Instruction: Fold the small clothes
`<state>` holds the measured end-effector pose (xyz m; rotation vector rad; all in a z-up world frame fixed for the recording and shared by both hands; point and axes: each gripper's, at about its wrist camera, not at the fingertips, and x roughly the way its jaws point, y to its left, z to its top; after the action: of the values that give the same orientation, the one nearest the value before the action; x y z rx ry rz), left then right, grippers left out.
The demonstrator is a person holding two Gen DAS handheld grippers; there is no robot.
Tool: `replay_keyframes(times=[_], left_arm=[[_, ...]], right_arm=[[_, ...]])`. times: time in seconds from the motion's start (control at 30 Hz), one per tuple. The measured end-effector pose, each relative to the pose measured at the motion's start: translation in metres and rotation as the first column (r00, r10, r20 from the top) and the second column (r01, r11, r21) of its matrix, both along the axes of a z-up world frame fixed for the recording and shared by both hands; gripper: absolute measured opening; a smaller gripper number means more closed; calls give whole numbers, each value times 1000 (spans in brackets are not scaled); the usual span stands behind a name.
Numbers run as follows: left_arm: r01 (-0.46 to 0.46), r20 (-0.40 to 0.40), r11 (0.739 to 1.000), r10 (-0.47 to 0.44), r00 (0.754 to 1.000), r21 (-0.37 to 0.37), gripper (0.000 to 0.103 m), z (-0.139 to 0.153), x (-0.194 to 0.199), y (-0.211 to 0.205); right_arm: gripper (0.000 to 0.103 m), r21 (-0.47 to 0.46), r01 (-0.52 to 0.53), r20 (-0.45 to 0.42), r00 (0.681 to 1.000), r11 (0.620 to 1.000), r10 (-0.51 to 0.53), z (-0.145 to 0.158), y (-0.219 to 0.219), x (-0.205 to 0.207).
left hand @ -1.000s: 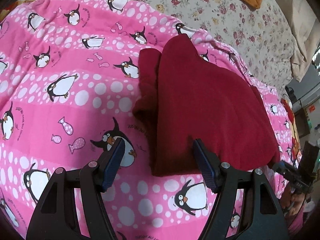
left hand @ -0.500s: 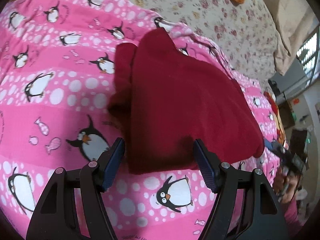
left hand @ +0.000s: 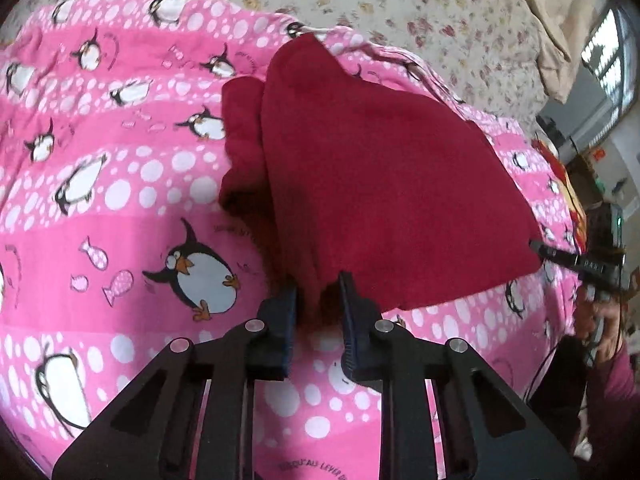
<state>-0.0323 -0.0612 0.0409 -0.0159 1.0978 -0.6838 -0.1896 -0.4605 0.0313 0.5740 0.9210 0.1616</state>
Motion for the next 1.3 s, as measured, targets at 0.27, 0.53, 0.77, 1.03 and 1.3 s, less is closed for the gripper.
replay_keyframes(times=[0.27,0.53,0.77,1.03,1.3], left_arm=[[-47,51,999,48,998,-12,33,29,-5,1],[-114,99,992,119,988,-55,48,43,22,-24],[-133,52,990,131,990,40,48,5,46,-40],[-98,121,993,88,989,74,48,5,31,-43],[-159,81,987,159,984,0,48,20,7,-14]], right_arm=[[44,-113,73,95,994,991,-62,41,4,-9],[47,-257,57,67,997,965,-41,55,31,71],[47,-235,91,-10,995,968,-96,20,27,143],[47,-122,293,-53,952,948,-301,-14,-32,141],[48,-299,134,32,991,945,-130,40,37,135]])
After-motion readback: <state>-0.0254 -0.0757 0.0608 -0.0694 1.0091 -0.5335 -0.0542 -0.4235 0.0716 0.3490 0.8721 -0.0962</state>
